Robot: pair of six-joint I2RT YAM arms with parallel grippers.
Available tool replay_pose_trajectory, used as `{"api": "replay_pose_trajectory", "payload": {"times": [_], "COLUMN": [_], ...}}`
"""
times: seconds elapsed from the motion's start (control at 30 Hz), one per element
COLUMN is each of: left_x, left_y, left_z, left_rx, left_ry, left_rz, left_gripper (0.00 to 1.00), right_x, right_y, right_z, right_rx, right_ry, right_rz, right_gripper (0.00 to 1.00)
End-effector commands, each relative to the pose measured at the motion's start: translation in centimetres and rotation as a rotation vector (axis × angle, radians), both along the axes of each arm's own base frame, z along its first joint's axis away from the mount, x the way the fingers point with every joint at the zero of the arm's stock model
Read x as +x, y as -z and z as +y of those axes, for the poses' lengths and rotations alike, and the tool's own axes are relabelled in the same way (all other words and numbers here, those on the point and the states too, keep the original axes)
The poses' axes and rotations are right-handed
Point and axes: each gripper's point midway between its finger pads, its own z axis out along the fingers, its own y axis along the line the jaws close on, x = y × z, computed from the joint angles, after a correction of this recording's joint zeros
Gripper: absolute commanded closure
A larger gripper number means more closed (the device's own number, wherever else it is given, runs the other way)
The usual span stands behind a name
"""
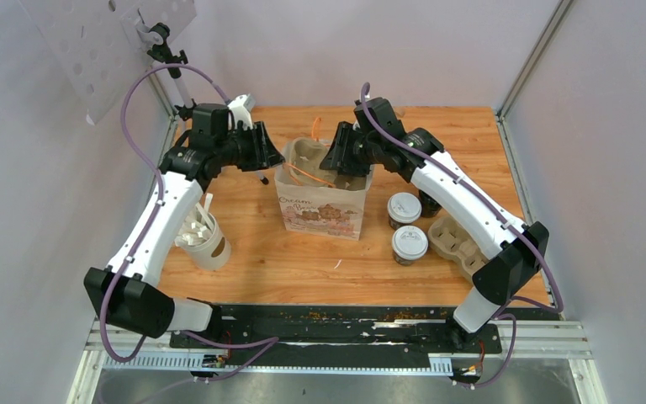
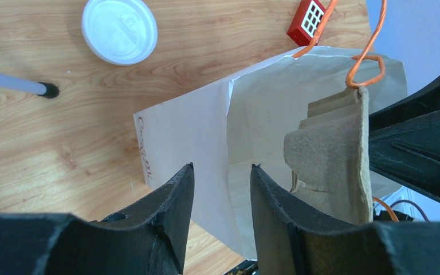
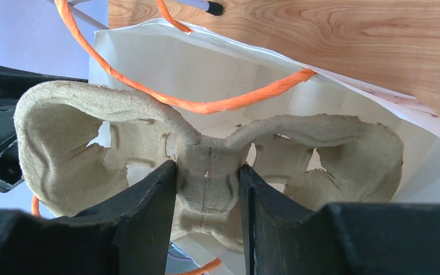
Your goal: Pack the takeout coffee
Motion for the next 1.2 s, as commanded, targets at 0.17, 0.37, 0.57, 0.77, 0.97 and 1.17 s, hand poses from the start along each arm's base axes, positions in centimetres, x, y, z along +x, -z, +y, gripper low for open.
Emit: {"api": "replay_pose_trajectory", "payload": {"times": [0.17, 0.37, 0.57, 0.77, 0.97, 1.17], "left_x": [0.3, -2.0, -3.4, -3.6, -3.3, -3.4], "left_y": [-2.4, -5.3, -7.2, -9.1, -7.8, -7.2], "left_z": [-0.6, 0.2, 0.2, -1.6, -1.7, -2.6], "left_rx": [-0.009, -0.012, -0.109, -0.323, -0.311, -0.364], "left_ry": [0.080, 0.065, 0.014, 0.001, 0.007, 0.049], "left_rz": [-0.084, -0.133, -0.127, -0.101, -0.070, -0.057], "left_gripper": [0.57, 0.52, 0.43, 0.45, 0.46, 0.47], "right_x": [0.4, 0.4, 0.4, 0.3, 0.2, 0.2], "right_y": [-0.9, -0.7, -0.7, -0.7, -0.4, -0.6], "right_z": [0.2, 0.2, 0.2, 0.1, 0.1, 0.2], "right_rx": [-0.006, -0.008, -0.006, -0.001, 0.003, 0.010], "right_ry": [0.002, 0.000, -0.008, -0.002, -0.006, -0.007], "right_rz": [-0.032, -0.029, -0.036, -0.044, -0.039, -0.045], "right_gripper": [0.63, 0.63, 0.63, 0.64, 0.64, 0.64]}}
